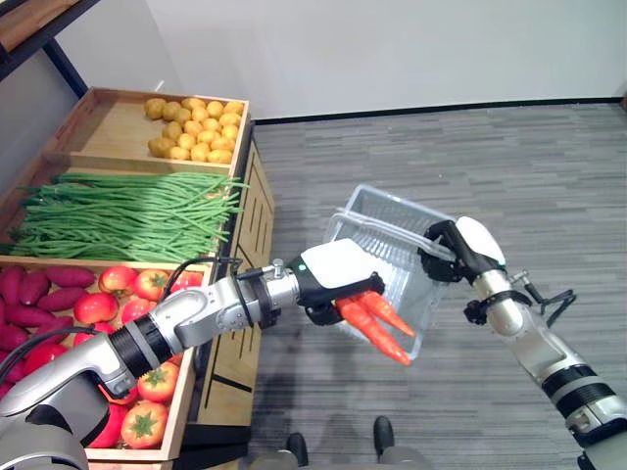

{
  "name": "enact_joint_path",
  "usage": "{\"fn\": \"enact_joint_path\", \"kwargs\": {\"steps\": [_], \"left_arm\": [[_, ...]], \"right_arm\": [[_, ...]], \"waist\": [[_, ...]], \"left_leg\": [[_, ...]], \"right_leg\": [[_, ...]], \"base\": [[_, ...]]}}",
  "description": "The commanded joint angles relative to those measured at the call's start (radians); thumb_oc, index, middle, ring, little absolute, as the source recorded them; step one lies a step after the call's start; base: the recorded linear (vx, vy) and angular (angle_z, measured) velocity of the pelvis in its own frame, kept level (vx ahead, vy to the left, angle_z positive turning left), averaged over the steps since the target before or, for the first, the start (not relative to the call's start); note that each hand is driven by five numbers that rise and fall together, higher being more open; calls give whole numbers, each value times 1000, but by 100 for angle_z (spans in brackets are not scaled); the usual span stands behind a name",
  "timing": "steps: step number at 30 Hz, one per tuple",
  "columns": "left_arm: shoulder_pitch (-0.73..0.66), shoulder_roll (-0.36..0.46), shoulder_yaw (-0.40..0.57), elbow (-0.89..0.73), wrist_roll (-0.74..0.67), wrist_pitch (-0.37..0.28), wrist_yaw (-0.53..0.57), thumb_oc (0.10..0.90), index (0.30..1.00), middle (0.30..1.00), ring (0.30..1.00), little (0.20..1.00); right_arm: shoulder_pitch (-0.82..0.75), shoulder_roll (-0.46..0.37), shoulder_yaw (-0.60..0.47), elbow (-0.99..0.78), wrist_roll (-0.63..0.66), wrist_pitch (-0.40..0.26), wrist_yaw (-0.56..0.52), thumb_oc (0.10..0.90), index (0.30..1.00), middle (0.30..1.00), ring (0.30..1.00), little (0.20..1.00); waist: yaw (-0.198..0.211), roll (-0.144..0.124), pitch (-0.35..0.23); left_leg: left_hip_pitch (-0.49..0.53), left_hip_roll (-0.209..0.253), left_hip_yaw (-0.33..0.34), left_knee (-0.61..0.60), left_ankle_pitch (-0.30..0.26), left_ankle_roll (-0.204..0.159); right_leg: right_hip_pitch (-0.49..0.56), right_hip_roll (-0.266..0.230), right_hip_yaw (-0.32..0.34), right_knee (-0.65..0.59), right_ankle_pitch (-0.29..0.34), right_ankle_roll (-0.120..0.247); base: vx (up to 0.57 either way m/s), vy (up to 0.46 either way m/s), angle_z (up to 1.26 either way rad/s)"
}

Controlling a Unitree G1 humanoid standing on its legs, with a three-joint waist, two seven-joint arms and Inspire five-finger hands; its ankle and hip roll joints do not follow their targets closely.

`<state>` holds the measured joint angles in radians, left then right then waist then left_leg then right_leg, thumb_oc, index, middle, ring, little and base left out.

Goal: Get the vegetables into the basket

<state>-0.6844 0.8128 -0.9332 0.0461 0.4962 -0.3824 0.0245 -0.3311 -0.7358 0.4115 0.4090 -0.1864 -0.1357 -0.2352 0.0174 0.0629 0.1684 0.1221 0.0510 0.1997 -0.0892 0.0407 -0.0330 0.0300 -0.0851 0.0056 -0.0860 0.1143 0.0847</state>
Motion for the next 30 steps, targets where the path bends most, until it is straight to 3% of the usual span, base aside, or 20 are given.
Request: {"fn": "enact_joint_path", "kwargs": {"steps": [1,11,19,21,27,30], "left_arm": [[-79,-64,23,124,51,21,72,400,300,300,300,300],[82,-142,183,381,212,139,140,400,300,300,300,300],[103,-208,210,433,278,185,187,400,300,300,300,300],[109,-242,210,460,308,207,200,900,1000,1000,1000,1000],[116,-274,202,504,366,229,187,900,1000,1000,1000,1000],[124,-245,200,416,354,202,170,900,1000,1000,1000,1000]], "right_arm": [[-189,31,-52,-120,130,-113,-54,400,300,300,300,300],[37,167,-54,-463,351,-161,76,400,300,300,300,300],[76,180,-17,-546,388,-158,104,400,300,300,300,300],[74,192,-4,-549,388,-153,100,400,300,300,300,300],[83,187,-10,-550,375,-142,95,400,300,300,300,300],[102,175,-35,-515,354,-133,88,400,300,300,300,300]], "waist": [[12,-65,-109],[5,-75,-109],[-3,-76,-105],[-3,-77,-102],[-4,-77,-99],[1,-77,-102]], "left_leg": [[-28,30,-31,2,3,-48],[-19,29,-16,2,-1,-45],[-18,29,-6,2,-1,-45],[-18,30,-4,2,0,-44],[-15,35,-2,2,2,-45],[-14,37,-9,2,4,-46]], "right_leg": [[38,-53,-52,2,-15,67],[41,-54,-48,3,-13,67],[34,-58,-43,6,-9,68],[33,-58,-42,7,-8,67],[36,-53,-44,5,-8,63],[44,-50,-51,6,-12,60]], "base": [[0,0,0],[0,0,0],[-11,9,-5],[-6,0,-3],[-3,-10,-2],[-9,-24,-1]]}}
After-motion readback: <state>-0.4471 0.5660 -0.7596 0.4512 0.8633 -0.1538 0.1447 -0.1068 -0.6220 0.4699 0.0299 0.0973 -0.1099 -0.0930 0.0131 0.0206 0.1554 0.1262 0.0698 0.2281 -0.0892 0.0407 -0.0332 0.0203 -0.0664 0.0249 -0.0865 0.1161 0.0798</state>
